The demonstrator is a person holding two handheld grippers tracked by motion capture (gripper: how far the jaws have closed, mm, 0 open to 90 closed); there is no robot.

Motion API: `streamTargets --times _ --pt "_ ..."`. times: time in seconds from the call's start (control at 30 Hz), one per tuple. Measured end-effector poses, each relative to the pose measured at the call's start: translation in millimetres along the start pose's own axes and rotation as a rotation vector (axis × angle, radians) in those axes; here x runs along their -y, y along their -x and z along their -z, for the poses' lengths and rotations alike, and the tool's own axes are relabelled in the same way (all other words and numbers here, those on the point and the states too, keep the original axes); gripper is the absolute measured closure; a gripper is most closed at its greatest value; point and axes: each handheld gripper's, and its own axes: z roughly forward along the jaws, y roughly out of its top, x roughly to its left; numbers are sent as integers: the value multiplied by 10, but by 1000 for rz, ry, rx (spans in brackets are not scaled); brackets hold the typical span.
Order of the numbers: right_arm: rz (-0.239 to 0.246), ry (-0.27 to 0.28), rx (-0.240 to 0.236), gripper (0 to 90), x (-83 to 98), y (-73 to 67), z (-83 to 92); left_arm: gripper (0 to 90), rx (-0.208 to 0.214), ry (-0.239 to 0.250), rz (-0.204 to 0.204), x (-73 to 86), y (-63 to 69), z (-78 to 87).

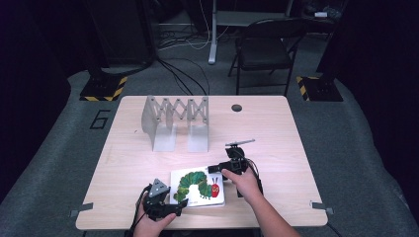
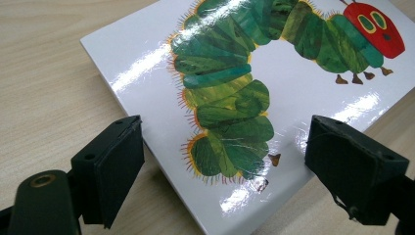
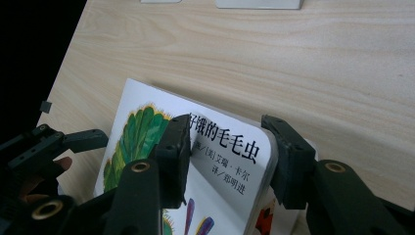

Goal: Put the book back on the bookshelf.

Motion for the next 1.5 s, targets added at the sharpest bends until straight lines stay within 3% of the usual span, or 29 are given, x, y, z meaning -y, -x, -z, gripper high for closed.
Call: streamTargets --times 0.3,0.5,0.8,0.87,1.1,1.23,1.3,1.5 --pt "14 11 -5 563 45 -72 102 146 13 15 13 33 -4 21" --pt "50 24 -8 568 68 -117 162 146 12 30 27 61 -2 33" --pt "48 22 -10 568 85 -156 204 141 36 15 45 74 -29 24" --pt "71 29 -11 569 94 -147 211 140 35 11 42 84 -24 14" --pt "61 32 -30 562 114 -192 252 153 25 -20 6 106 6 -25" --pt "70 37 -38 561 121 -210 272 169 37 -15 0 113 11 -16" --pt "71 39 -36 560 126 -211 273 220 56 -19 -20 111 6 -1" --pt "83 42 -26 558 135 -219 273 242 75 -16 -1 121 -13 -1"
